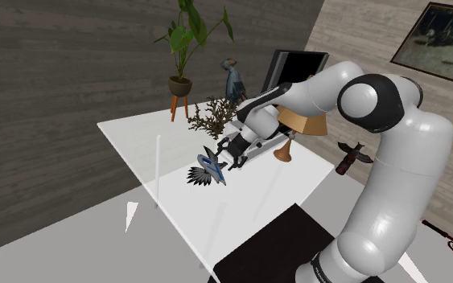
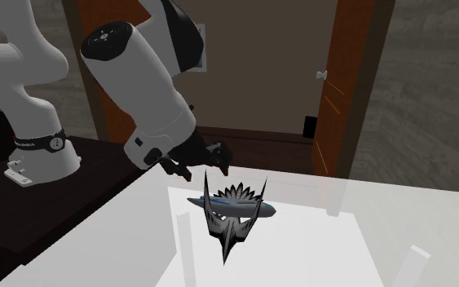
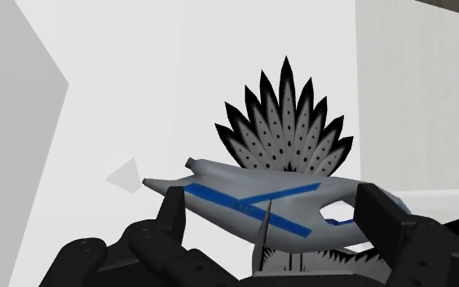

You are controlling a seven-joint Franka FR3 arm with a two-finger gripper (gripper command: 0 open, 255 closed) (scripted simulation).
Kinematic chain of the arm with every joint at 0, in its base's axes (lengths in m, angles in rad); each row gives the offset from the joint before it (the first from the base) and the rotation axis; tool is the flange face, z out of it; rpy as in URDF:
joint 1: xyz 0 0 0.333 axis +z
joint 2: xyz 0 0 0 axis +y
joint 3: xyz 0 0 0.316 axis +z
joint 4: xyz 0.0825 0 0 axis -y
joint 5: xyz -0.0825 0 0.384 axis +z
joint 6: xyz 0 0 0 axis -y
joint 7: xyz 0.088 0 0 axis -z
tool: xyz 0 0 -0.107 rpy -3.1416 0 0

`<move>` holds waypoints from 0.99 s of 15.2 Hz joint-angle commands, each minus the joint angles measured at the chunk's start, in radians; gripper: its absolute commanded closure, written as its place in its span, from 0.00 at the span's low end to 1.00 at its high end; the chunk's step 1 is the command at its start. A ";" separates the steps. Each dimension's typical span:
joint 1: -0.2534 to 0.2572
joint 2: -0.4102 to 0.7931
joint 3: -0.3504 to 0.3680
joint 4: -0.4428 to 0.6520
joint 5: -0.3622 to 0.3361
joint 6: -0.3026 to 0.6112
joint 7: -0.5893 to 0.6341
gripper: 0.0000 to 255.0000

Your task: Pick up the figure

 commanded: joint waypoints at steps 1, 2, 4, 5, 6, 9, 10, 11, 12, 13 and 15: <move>-0.001 0.016 0.004 0.000 0.013 0.012 -0.015 0.00; -0.001 0.016 0.004 0.000 0.013 0.012 -0.015 0.00; -0.001 0.016 0.004 0.001 0.012 0.012 -0.014 1.00; -0.001 0.016 0.004 0.001 0.012 0.012 -0.014 1.00; -0.001 0.016 0.004 0.001 0.012 0.012 -0.014 1.00; -0.001 0.016 0.004 0.001 0.012 0.012 -0.014 1.00; -0.001 0.016 0.004 0.001 0.012 0.012 -0.014 1.00; -0.001 0.016 0.004 0.001 0.012 0.012 -0.014 1.00; -0.001 0.016 0.004 0.000 0.013 0.012 -0.015 1.00; 0.000 0.004 0.001 -0.002 0.005 0.005 -0.006 1.00; 0.002 -0.018 -0.003 -0.004 -0.011 -0.010 0.014 1.00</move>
